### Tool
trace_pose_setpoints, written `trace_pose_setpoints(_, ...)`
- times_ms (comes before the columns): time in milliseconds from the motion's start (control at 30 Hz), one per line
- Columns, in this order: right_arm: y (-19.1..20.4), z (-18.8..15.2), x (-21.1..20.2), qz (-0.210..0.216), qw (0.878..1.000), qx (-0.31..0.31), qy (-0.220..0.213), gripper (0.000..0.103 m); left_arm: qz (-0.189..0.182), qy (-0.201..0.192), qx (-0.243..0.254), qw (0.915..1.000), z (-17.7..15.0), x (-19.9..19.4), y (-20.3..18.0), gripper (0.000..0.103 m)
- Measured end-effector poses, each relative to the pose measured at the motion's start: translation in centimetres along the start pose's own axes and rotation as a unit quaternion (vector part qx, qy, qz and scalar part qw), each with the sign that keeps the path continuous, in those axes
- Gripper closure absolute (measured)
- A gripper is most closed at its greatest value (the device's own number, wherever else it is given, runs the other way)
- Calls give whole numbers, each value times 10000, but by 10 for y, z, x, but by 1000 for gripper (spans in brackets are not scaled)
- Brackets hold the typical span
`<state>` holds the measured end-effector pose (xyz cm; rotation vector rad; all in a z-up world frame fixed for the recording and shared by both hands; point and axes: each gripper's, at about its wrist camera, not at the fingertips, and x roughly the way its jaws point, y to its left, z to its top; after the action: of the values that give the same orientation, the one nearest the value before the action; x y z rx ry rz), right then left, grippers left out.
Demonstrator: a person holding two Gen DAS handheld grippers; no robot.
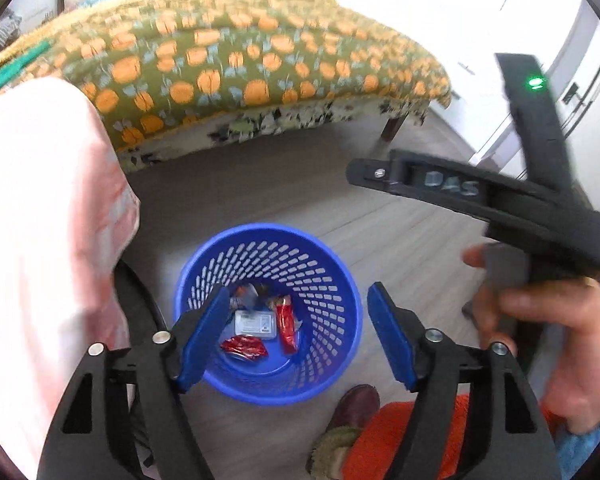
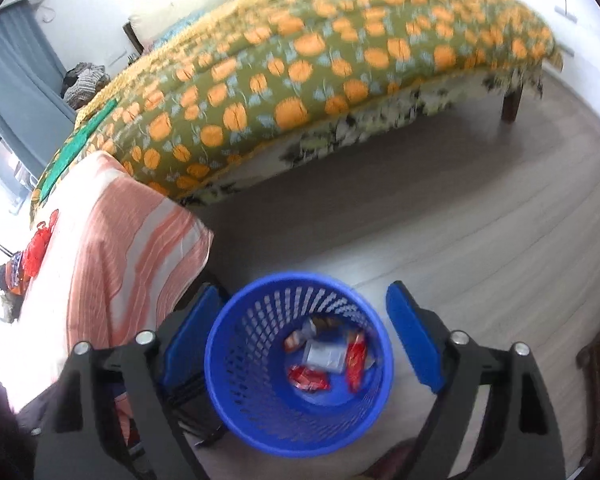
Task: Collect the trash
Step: 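Return both tools over the table toward the oat snack bag and red bag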
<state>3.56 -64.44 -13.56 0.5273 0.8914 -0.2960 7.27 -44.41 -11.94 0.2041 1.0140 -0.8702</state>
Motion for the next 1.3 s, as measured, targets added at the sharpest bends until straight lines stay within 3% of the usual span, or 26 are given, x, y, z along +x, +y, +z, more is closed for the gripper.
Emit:
trace_pose_setpoints(167,32,-5,-20,-49,9974,-556,-453,18,167,-338,59,9993,-19,-54,18,26)
trace_pose_setpoints(367,89,-22,-37,-95,9821,-1564,-1045,19,744,-485,-271,9957,-55,-100,71,25)
trace_pose_setpoints(567,141,-55,-38,98,9708,-2127,-1106,19,1226,-559,-694,9884,-88,-134,129,25)
trace_pose_setpoints(833,236,-105,-34,602,9553,-2822,-640,19,1805,-622,-1170,9746,-131,-181,202,23)
trace_pose_setpoints(967,291,-115,-28,896,9455,-3111,-333,19,2097,-628,-1390,9658,-144,-200,234,21)
trace_pose_setpoints(1133,360,-121,-8,998,9304,-3524,-112,19,2217,-661,-1649,9588,-157,-216,267,21)
trace_pose_setpoints(1300,388,-124,17,964,9311,-3517,-39,19,2183,-689,-1717,9582,-152,-224,291,20)
